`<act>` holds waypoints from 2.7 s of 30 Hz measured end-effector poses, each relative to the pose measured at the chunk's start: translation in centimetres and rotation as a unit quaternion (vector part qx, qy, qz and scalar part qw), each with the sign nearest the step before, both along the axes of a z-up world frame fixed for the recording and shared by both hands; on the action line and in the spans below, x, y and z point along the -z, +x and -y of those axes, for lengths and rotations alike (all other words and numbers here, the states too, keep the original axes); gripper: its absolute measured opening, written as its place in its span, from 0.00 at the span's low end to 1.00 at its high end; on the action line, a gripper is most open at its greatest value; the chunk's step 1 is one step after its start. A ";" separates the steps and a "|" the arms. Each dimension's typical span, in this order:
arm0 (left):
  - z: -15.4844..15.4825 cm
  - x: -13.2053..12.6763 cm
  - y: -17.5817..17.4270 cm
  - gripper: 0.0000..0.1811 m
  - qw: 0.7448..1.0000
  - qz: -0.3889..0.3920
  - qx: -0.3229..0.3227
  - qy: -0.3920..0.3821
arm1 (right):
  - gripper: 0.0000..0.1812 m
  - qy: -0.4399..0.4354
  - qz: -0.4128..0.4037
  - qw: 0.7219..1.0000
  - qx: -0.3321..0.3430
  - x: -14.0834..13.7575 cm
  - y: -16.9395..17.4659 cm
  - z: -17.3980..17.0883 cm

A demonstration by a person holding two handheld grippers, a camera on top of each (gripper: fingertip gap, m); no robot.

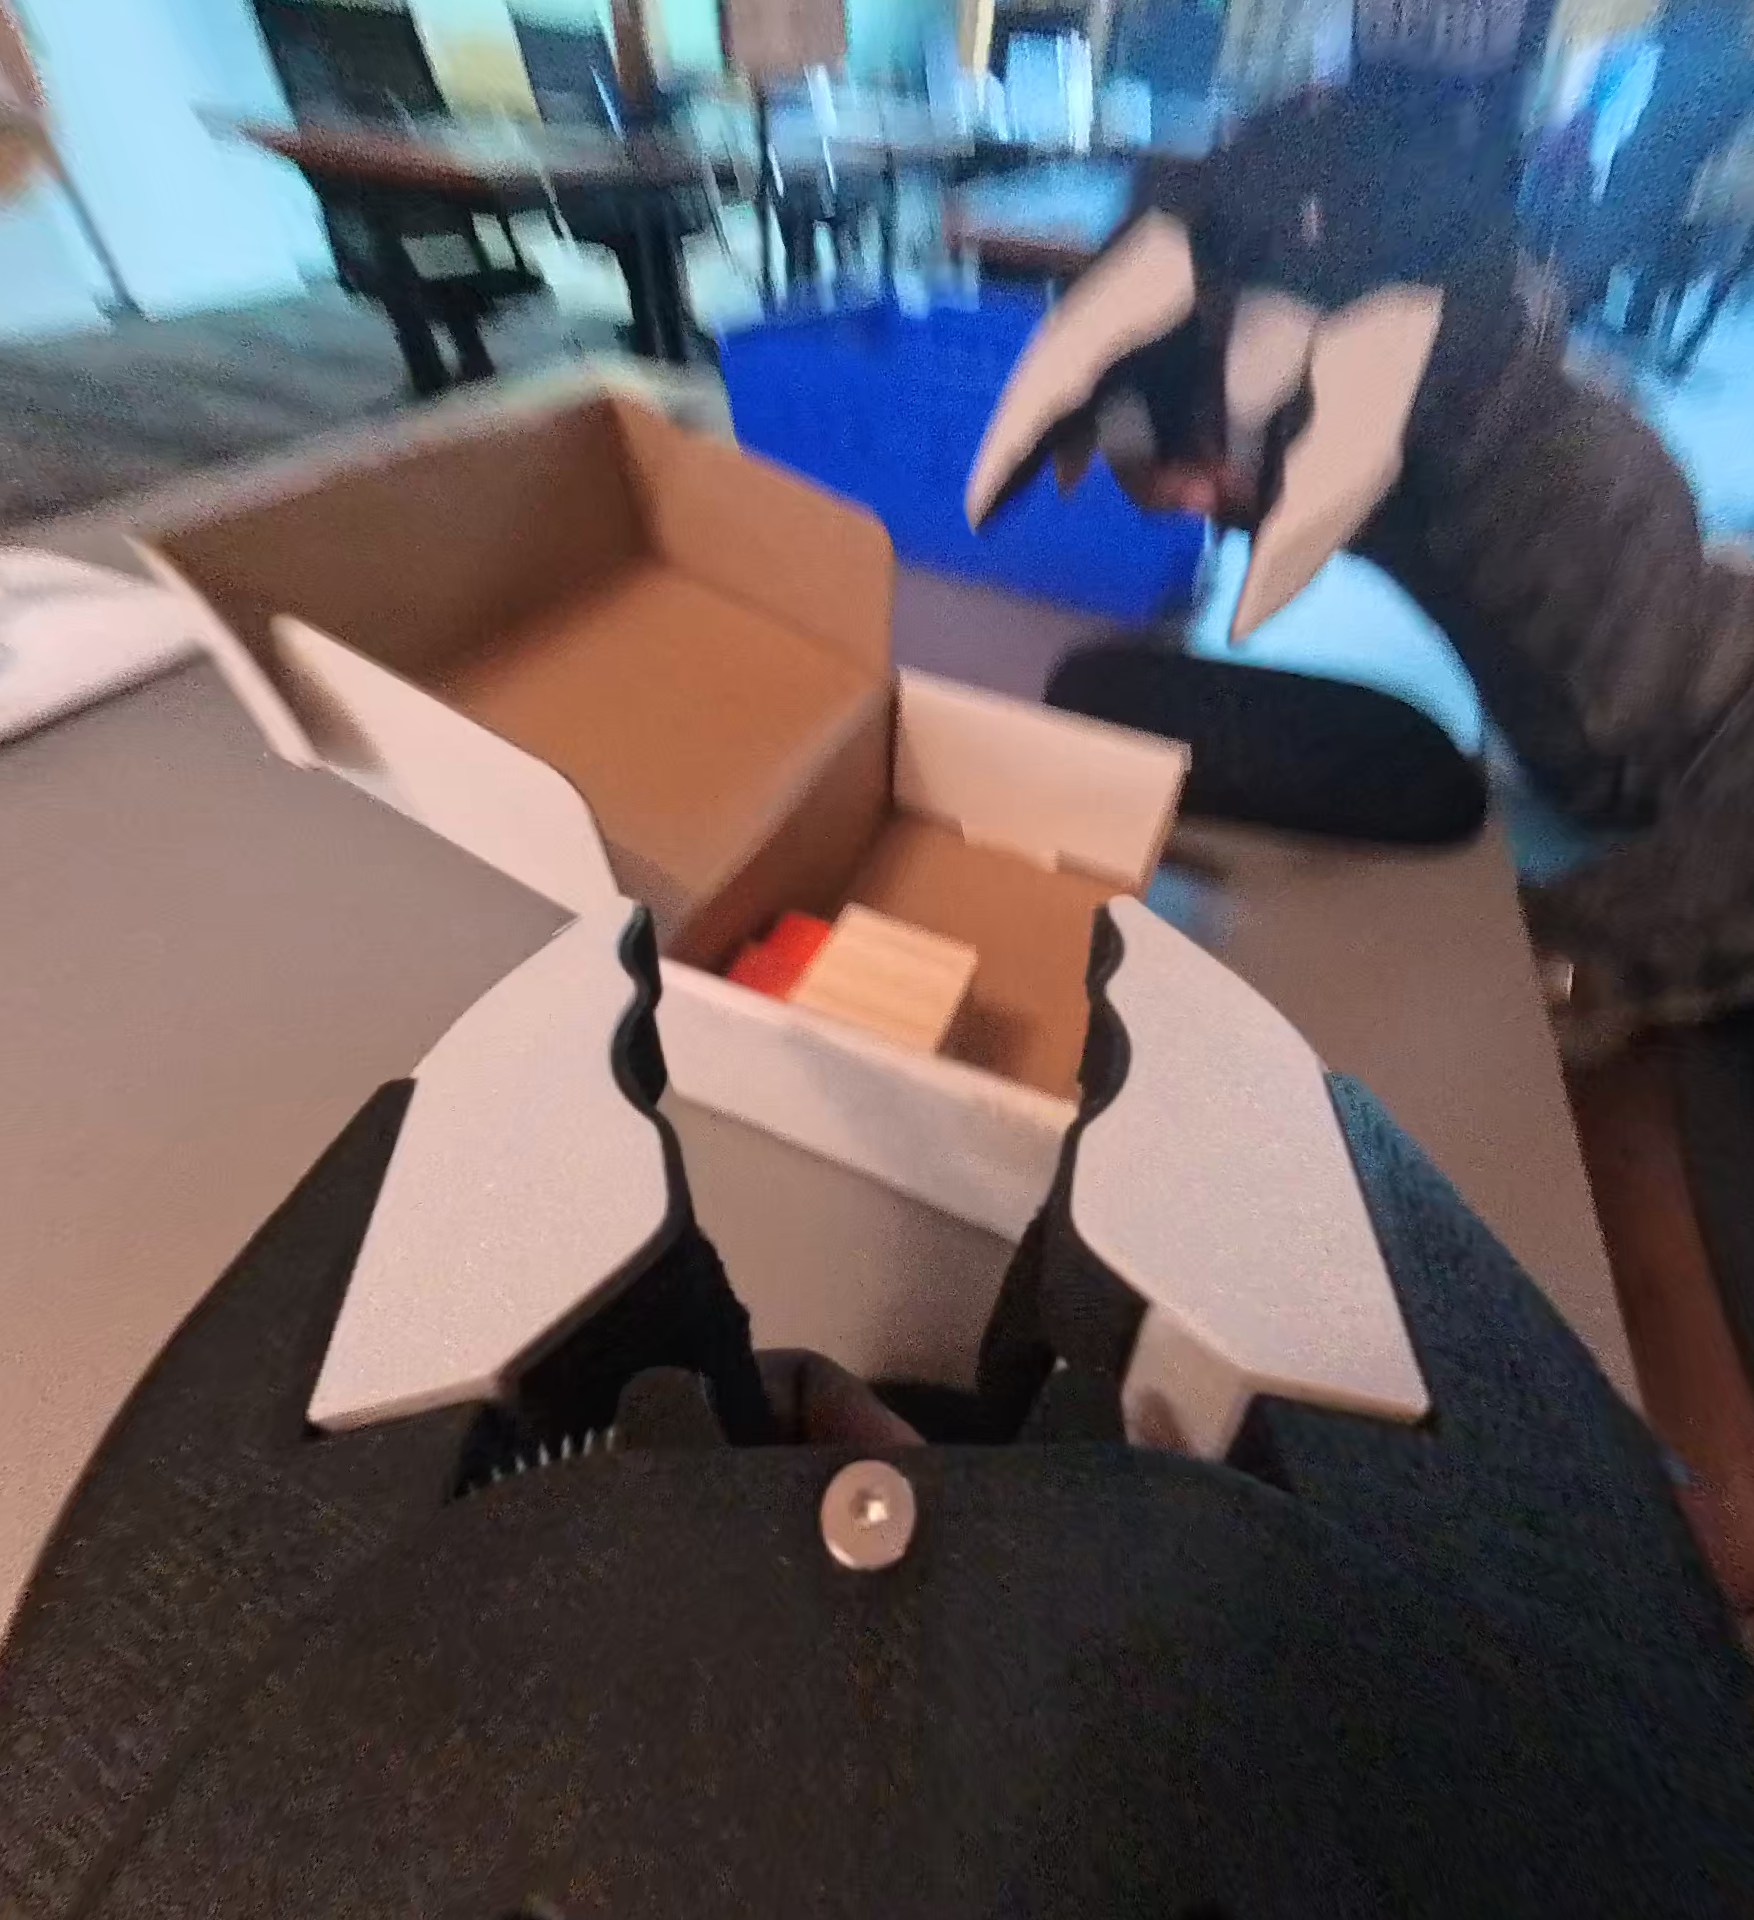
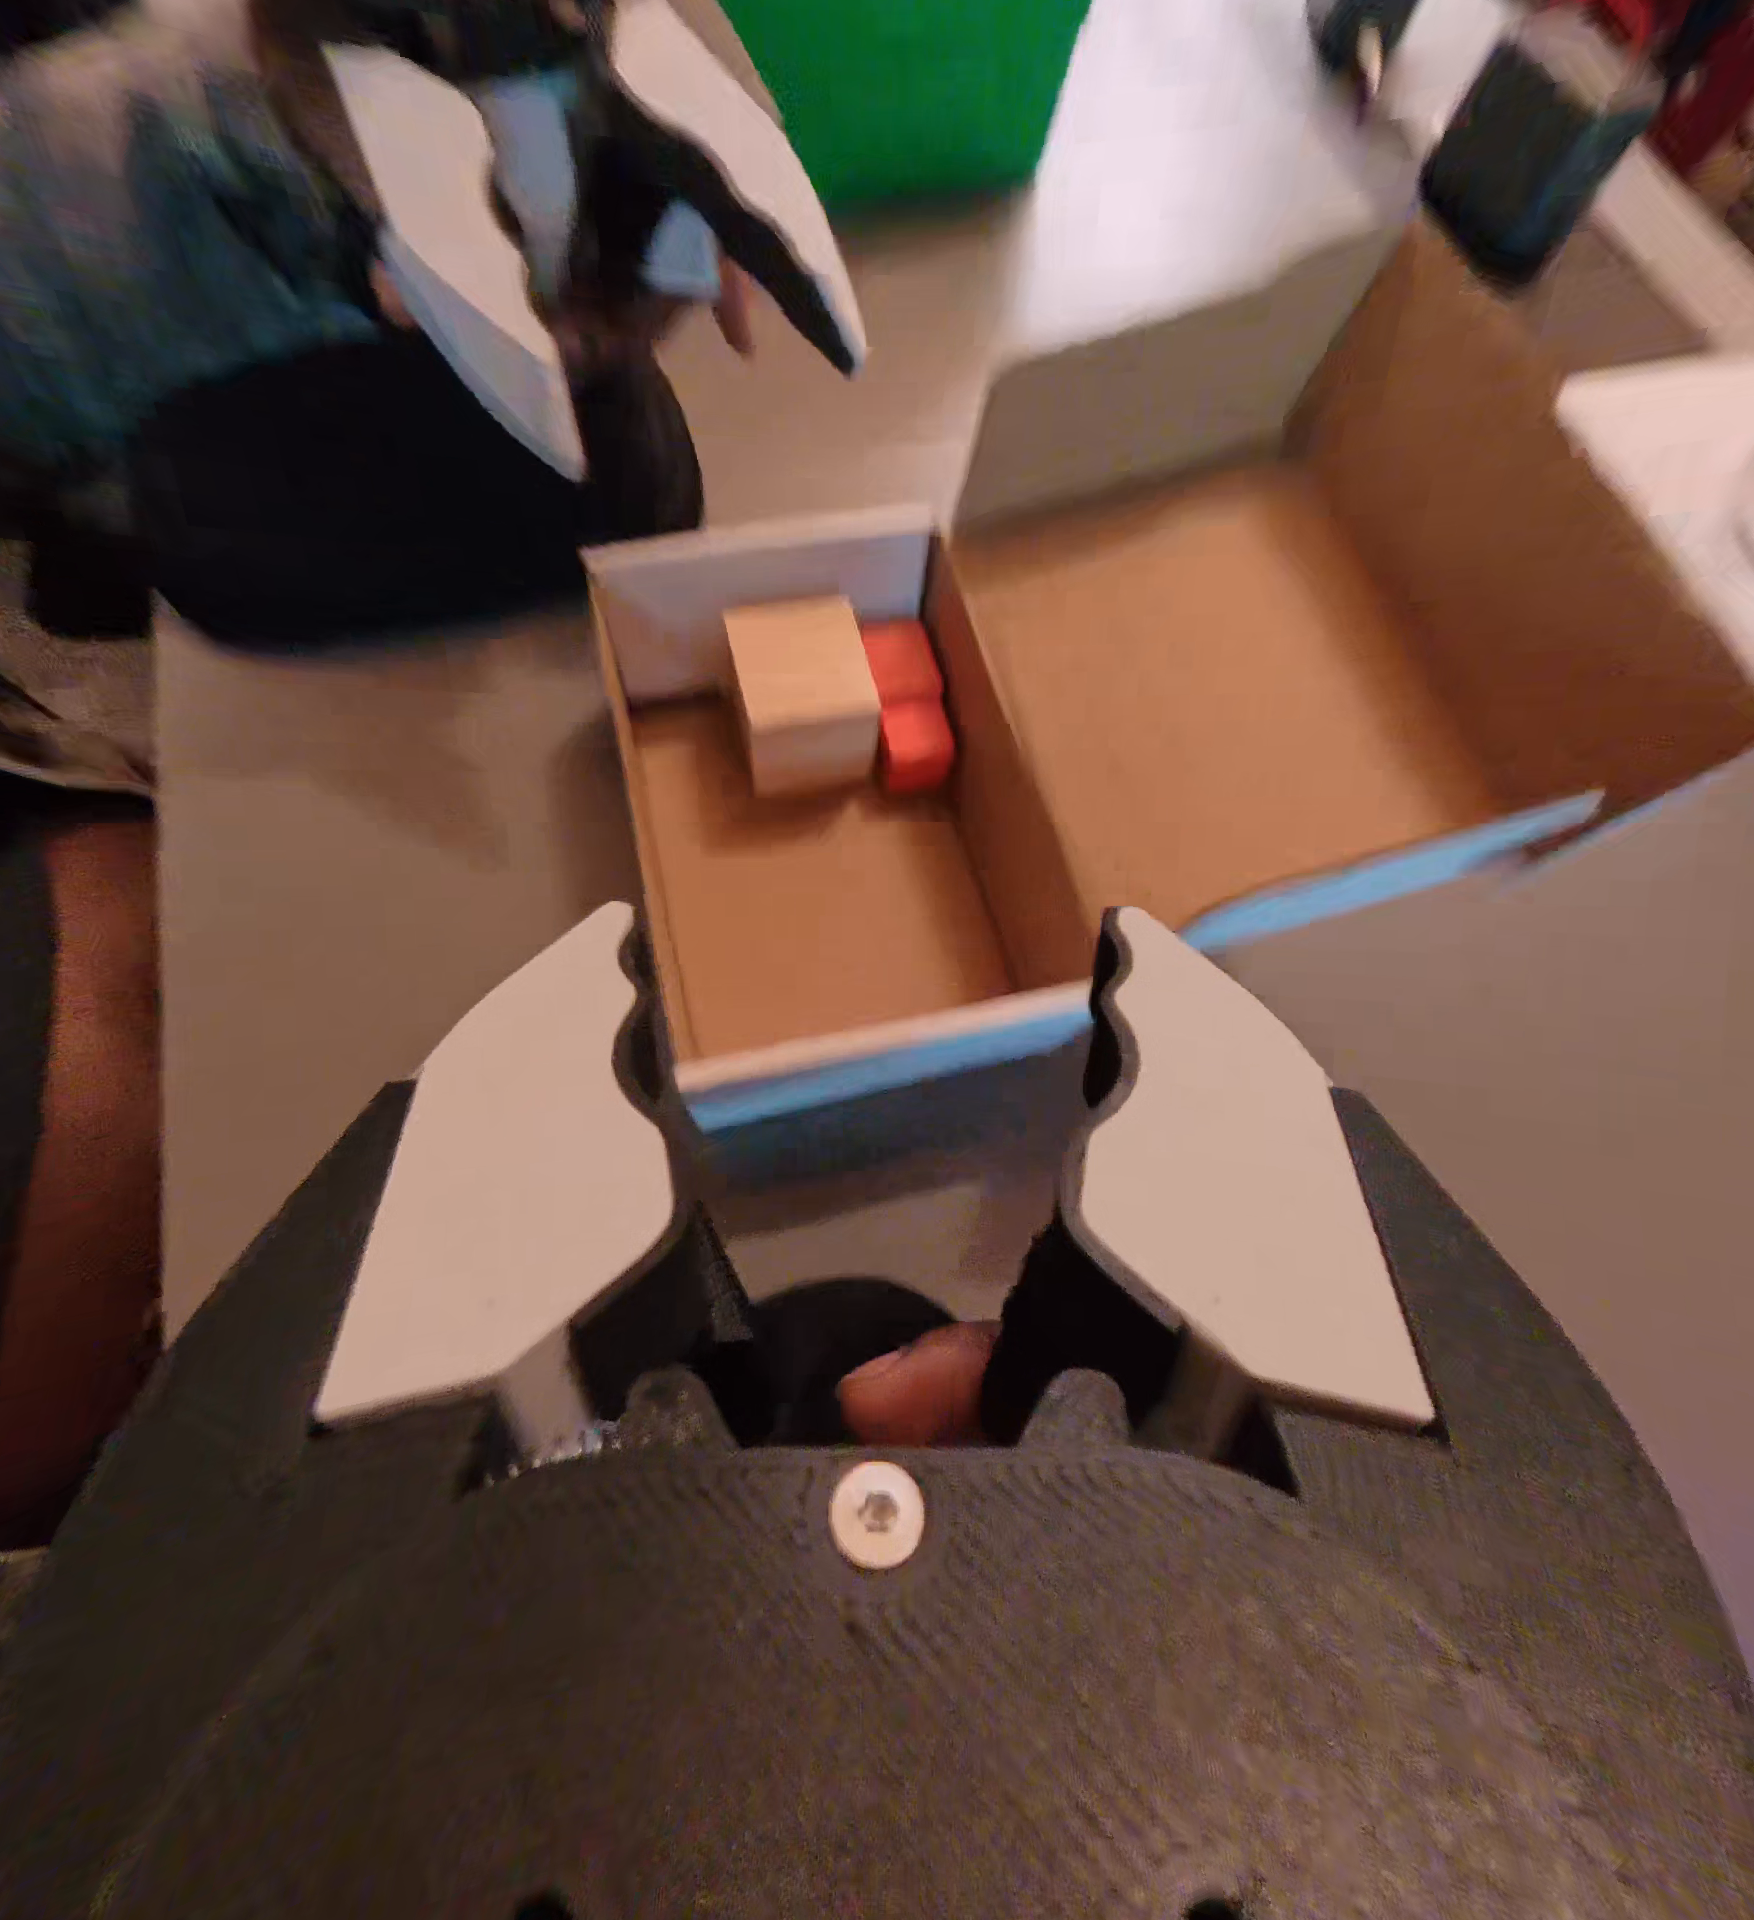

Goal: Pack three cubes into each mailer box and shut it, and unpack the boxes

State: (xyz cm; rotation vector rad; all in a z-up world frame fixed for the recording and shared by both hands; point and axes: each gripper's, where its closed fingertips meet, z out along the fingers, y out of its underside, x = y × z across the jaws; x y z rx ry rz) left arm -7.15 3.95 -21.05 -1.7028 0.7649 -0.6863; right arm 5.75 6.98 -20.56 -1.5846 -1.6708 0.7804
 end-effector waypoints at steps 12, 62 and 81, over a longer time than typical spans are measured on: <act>-0.8 -5.6 -2.9 0.46 0.976 0.158 -0.082 0.128 | 0.34 -0.008 0.159 0.983 -0.088 5.0 -9.7 2.1; -1.9 -3.4 -2.9 0.45 0.976 0.026 -0.129 0.175 | 0.23 -0.042 0.109 0.781 0.614 5.6 26.5 -17.0; -2.1 -4.4 -4.1 0.44 0.967 0.054 -0.161 0.192 | 0.46 0.160 -0.199 0.797 0.547 -9.1 20.5 -14.9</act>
